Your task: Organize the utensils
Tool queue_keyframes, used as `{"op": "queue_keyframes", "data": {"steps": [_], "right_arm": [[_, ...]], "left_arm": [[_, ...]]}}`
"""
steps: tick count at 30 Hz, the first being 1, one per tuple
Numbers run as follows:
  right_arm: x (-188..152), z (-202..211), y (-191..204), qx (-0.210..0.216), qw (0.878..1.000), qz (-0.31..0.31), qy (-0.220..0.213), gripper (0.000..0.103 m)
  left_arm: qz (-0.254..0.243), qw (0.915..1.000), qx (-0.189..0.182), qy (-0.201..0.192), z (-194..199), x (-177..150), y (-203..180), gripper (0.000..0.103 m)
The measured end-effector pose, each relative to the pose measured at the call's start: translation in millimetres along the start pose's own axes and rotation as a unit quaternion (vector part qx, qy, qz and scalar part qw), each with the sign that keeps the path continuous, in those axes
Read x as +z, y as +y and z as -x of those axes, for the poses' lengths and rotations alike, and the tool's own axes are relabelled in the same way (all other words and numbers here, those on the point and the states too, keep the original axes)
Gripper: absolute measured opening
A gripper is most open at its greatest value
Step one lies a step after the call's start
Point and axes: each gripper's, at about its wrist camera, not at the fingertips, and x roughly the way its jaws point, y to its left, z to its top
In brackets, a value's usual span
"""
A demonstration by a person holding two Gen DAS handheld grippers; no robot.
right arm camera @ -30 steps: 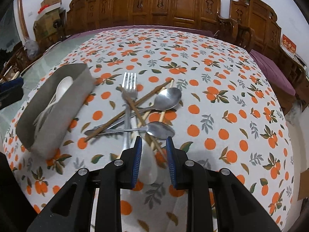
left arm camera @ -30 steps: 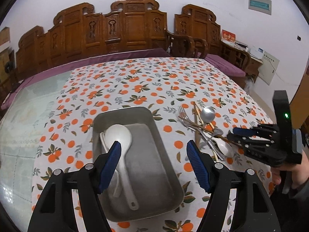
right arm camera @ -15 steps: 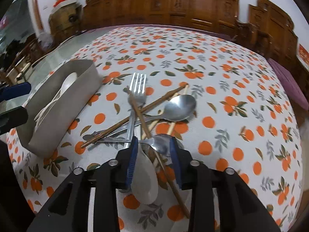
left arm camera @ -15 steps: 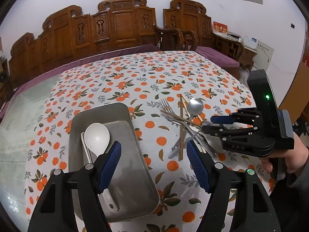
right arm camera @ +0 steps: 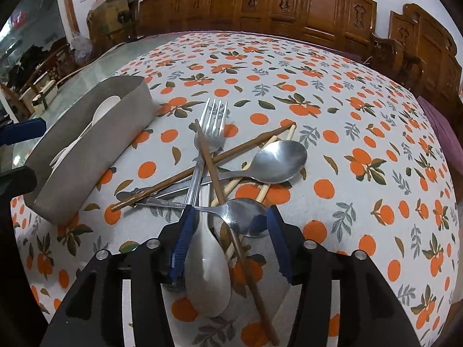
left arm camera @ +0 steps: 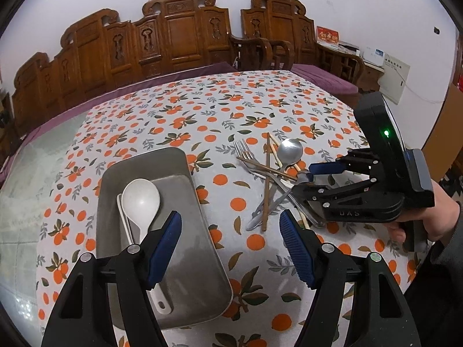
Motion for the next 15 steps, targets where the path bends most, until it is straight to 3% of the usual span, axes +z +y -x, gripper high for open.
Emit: {"op": "queue_keyframes", "data": {"steps": [4,8,15], "right_arm": [[1.0,0.3,-0.3,-0.005,1.0,-0.003,0.005,0.05],[0.0,4.4,1.8,-0.005,1.0,0.003,0.004,0.036],[-1.6,7.6,6.8,-0.013,1.0,0.02,0.006,0.029]], "left_arm": [[-0.001,1.0,0.003,0.002,-0.4,-0.2,0.7,0.067],[0.002,1.0,0.003,0.001,0.6,0.4,3.2,0.067],[0.003,1.0,0.004,0.001,1.4,-0.1,4.5,0.067]]}}
